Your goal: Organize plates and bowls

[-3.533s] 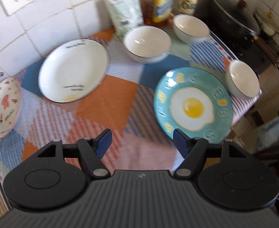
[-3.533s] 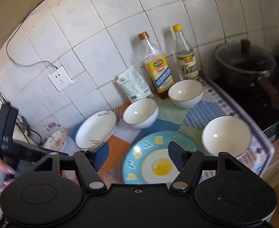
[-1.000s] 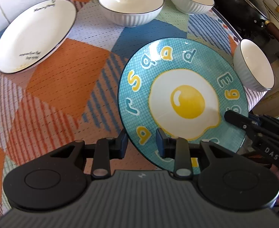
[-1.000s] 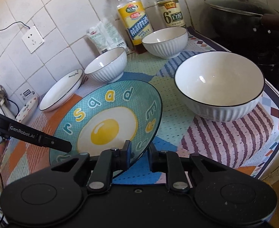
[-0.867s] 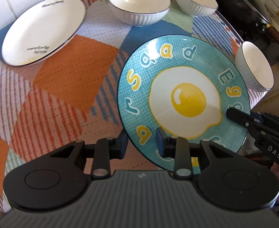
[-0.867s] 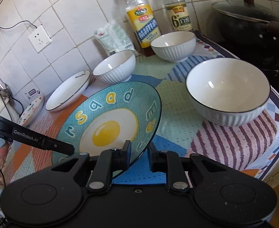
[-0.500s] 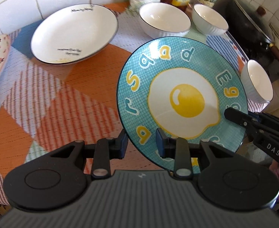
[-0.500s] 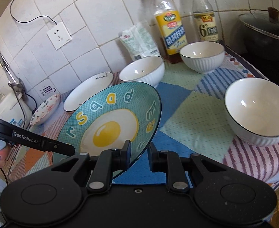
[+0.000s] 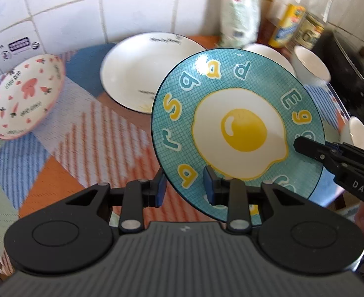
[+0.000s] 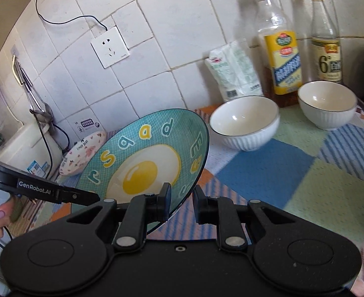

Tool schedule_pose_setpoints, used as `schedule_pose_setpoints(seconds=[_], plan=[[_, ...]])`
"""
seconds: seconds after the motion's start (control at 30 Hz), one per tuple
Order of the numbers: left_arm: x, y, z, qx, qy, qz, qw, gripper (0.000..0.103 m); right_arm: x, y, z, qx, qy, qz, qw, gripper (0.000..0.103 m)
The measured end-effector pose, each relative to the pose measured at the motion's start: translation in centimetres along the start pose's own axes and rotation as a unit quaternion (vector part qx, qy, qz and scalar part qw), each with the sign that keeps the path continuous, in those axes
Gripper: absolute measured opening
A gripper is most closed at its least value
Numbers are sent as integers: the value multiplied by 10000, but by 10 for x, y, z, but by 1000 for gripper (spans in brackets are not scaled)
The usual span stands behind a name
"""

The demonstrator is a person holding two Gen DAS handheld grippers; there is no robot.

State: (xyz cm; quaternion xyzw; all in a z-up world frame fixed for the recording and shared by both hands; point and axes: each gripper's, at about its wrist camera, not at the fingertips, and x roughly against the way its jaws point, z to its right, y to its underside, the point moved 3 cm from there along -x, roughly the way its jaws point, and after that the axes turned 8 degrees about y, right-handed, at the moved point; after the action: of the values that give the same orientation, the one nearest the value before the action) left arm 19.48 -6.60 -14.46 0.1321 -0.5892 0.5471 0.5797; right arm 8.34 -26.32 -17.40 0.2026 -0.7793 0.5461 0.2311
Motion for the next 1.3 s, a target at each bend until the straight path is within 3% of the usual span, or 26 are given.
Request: schedule_pose_setpoints(seconds=[0.2,0.5,0.7,1.13,1.3], plan=[[-1,-20,-30,-242,-220,238,9992,30,-42,-19,-18,61,-215,-92,9997,23],[-36,-38,-98,684,-62,300,9972,30,-102,-45,-49,258,-284,-286,9989,23],[-44,-46,-112,738,-200,347,9965,30,-133,-52,-57,272,-300,-512,9979,23],[-63,-79,-114,432,-334,26,9985,30,-164,-70,-75,968,852,-1229,9840,28],[-65,-82,-124,533,-170,120,9984,30,-167,-73,-78,1119,965,-1331,9800,30]])
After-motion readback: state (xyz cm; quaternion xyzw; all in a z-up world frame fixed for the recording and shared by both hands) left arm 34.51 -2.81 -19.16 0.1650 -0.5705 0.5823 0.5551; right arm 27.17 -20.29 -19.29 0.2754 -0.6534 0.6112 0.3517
